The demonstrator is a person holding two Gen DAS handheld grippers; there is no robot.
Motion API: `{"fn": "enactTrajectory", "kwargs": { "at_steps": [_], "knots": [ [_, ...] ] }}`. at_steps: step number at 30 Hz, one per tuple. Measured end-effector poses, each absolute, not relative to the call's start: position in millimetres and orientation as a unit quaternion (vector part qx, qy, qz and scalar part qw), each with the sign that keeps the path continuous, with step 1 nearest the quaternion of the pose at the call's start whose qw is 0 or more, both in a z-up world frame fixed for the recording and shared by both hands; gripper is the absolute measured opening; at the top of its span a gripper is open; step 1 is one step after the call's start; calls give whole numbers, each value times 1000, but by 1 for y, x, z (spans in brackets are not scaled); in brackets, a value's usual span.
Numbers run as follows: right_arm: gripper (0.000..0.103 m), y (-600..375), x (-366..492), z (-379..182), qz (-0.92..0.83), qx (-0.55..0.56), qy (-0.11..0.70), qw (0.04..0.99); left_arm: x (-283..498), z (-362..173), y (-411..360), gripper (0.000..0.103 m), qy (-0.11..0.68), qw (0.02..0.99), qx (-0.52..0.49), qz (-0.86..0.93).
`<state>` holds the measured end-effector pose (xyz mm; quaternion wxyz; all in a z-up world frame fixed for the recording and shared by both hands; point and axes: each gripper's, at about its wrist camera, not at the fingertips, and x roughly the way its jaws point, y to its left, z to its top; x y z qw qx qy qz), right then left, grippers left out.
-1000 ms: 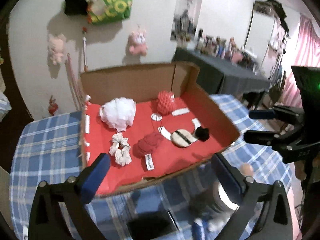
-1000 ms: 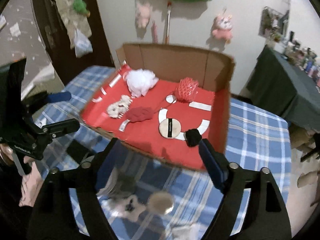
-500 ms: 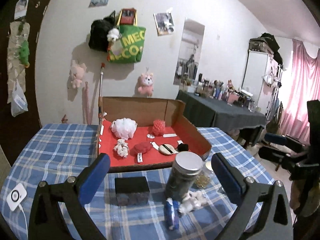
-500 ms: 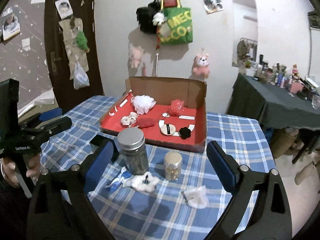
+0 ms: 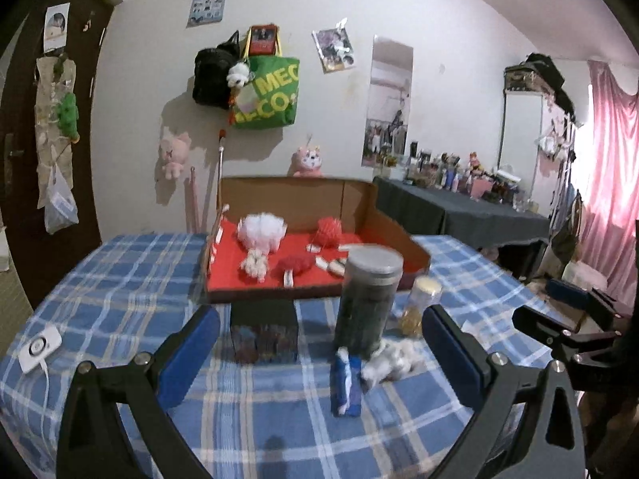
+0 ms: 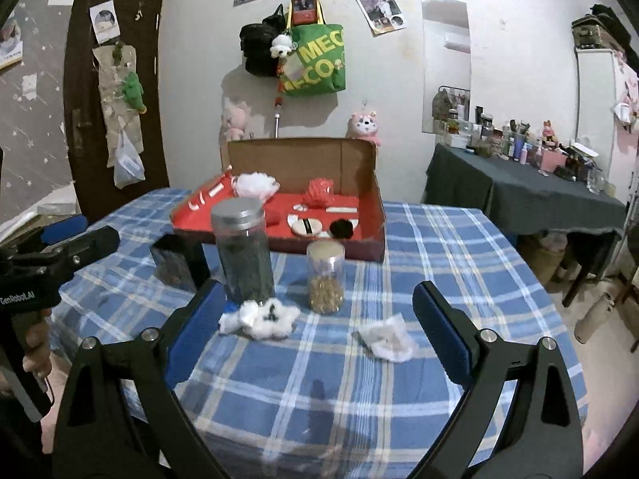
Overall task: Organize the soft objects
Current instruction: 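Withdraw both tools from the box back over the table items, then grasp the white fluffy cotton item with the right tool while the left tool grasps the blue tube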
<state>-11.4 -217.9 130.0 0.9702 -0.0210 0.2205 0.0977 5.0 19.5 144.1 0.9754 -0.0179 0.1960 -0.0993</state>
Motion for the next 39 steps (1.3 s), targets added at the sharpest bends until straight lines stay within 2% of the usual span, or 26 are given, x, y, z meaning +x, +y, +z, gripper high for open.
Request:
{"fn": "enactTrajectory", "kwargs": {
  "at_steps": [15,39],
  "knots": [
    [96,-203,-3,74,102,-24,271,957,18,75,13,103,281,955,-20,-89],
    [96,-204,42,63,161,5,313,936,57,49,11,103,346,934,-16,-91]
  ]
}}
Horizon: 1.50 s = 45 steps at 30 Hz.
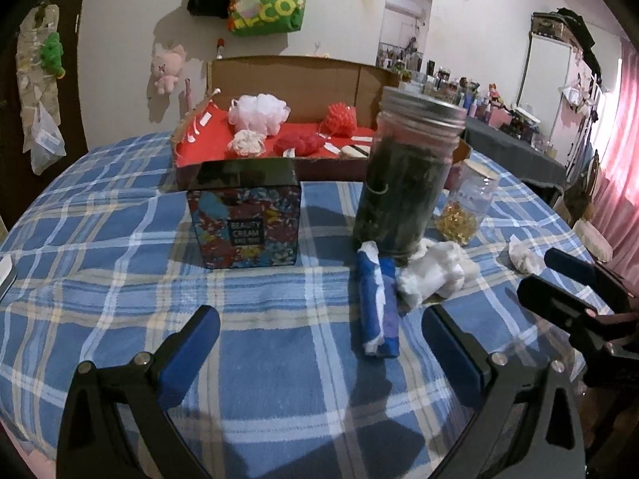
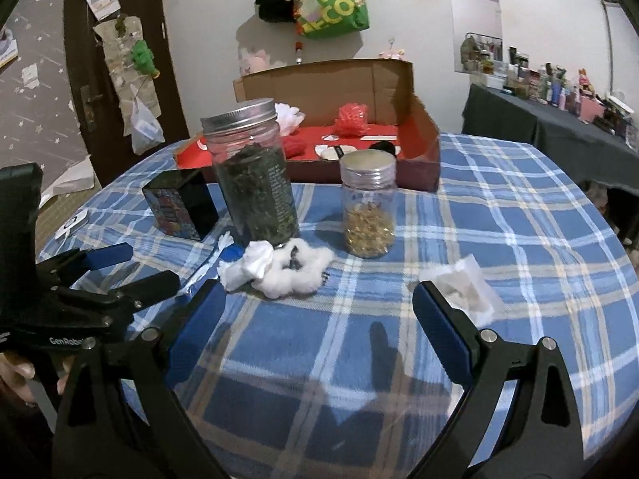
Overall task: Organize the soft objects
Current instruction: 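Grasp the white fluffy cotton item with the right tool while the left tool grasps the blue tube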
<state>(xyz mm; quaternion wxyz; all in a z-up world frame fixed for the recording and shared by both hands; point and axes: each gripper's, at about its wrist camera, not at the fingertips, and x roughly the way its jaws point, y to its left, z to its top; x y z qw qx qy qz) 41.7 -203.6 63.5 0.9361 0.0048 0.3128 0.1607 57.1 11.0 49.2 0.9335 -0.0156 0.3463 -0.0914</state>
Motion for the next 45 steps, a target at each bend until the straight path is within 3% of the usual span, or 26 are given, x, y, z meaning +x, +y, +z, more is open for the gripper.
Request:
{"fn": "enactTrajectory", "kwargs": {
  "at_steps": [10,14,20,21,24,25,45],
  "knots": [
    [95,-198,72,57,214,24,339,916,82,40,8,103,377,921,-3,-104],
    [80,-190,83,54,237,19,351,906,89,38,5,97,384,916,-1,-118],
    [52,-173,93,48,277,-2,368,888,94,35,-4,70,396,906,6,-147],
    [40,-171,94,46,282,-3,371,885,94,35,-6,58,395,906,10,-150],
    [25,-170,96,44,294,1,377,878,95,35,-8,26,397,898,-2,-188],
    [20,-171,94,45,297,5,373,879,94,35,-8,24,398,896,-6,-198],
    [10,-199,74,71,277,37,340,898,84,58,-8,22,380,902,-14,-203]
  ]
}}
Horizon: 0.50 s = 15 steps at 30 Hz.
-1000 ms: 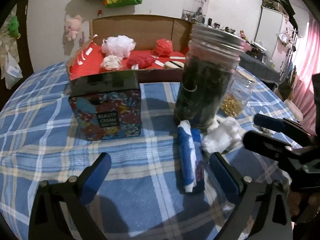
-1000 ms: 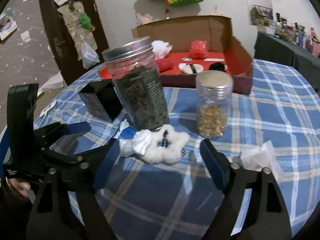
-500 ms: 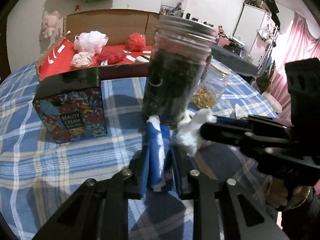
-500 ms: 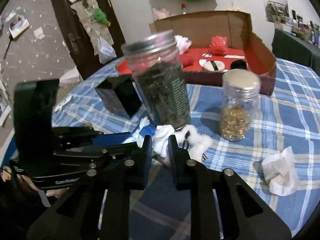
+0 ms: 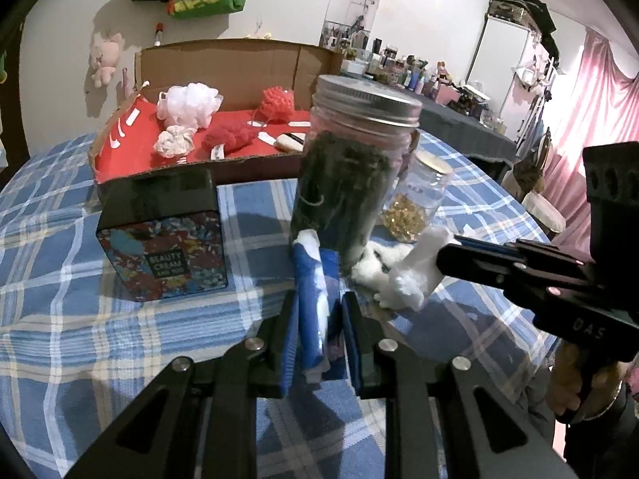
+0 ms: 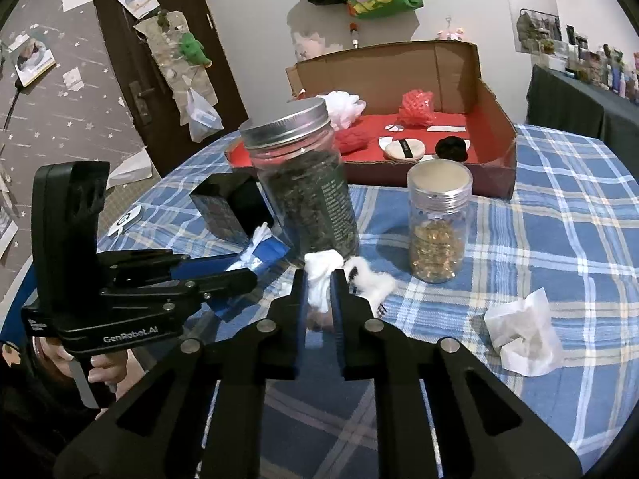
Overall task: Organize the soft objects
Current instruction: 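Grasp the white fluffy cotton item with the right tool while the left tool grasps the blue tube, then carry the white cotton item and blue tube over to the box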
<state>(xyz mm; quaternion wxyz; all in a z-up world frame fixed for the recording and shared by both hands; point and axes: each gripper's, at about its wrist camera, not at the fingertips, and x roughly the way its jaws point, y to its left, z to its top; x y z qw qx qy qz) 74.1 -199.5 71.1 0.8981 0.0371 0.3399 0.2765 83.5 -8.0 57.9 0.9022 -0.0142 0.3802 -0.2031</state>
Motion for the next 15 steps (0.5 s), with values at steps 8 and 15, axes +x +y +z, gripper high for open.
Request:
{"fn": "enactTrajectory", "kwargs": {
  "at_steps": [8,15],
  "knots": [
    [9,-206,71,73,274,46,341,898,83,59,-1,22,382,901,-21,-203],
    [9,-224,67,75,255,55,344,902,75,61,24,22,385,903,-32,-187]
  ]
}}
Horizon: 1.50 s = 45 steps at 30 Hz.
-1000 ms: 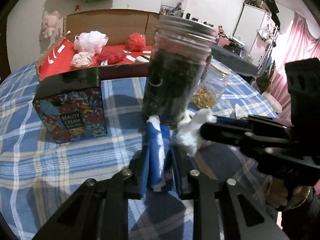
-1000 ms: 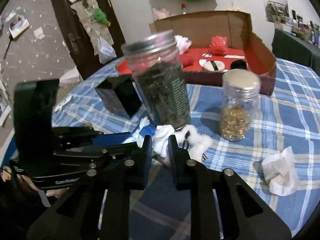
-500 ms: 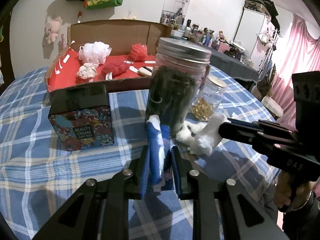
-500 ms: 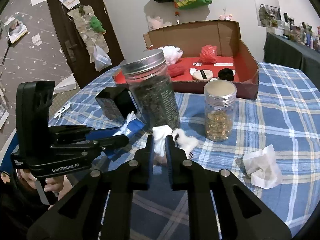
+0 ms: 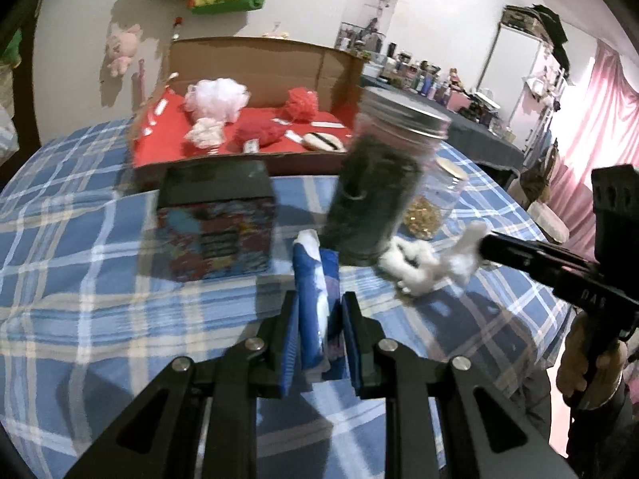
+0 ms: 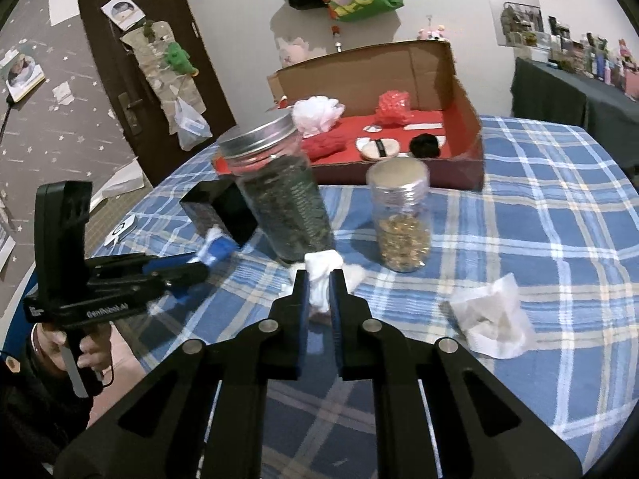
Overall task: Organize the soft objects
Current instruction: 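Carry the white cotton item and blue tube over to the box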
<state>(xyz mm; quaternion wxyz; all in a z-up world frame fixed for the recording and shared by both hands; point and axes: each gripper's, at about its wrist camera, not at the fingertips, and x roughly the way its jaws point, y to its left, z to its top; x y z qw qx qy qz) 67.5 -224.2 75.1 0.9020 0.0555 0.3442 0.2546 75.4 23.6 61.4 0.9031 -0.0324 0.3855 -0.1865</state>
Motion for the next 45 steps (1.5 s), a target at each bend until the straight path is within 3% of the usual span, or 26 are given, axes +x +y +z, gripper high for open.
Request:
{"fn": "enactTrajectory", "kwargs": {
  "at_steps": [26,45],
  "knots": [
    [9,-284,76,88,178,65,349,918,74,68,133,22,393,913,-69,-81],
    [9,-295,147,97,160,39,354,921,143,77,131,22,359,922,10,-143]
  ]
}}
